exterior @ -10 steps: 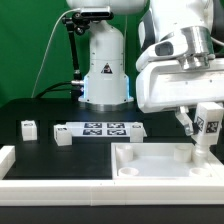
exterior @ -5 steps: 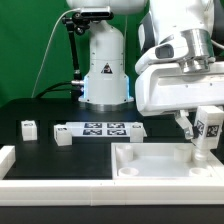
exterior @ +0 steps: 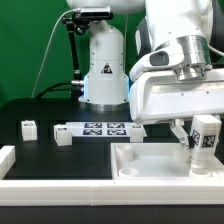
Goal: Assemble one leg
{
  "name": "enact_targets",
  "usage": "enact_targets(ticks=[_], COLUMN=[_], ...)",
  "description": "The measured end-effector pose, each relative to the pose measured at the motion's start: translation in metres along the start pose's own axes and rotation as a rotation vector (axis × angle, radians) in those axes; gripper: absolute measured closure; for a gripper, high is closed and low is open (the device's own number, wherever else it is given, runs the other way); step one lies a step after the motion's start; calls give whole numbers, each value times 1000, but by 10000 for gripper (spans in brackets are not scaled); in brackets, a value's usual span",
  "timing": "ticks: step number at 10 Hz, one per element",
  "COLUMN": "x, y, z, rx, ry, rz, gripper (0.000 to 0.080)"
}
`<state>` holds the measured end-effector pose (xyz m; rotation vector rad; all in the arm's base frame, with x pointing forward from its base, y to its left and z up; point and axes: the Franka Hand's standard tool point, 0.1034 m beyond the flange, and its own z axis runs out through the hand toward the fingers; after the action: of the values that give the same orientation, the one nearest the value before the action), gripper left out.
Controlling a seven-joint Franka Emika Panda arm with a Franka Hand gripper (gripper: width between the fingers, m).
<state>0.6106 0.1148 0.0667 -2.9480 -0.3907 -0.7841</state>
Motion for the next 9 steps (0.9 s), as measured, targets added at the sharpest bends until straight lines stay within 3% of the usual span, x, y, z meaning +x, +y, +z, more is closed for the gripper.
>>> enact_targets(ticks=[3, 5, 9], x=[2, -8, -8], y=[2, 0, -1], z=[4, 11, 11], rx=[-21, -18, -17], ry=[72, 59, 60], rz=[2, 4, 2], gripper=[509, 509, 509])
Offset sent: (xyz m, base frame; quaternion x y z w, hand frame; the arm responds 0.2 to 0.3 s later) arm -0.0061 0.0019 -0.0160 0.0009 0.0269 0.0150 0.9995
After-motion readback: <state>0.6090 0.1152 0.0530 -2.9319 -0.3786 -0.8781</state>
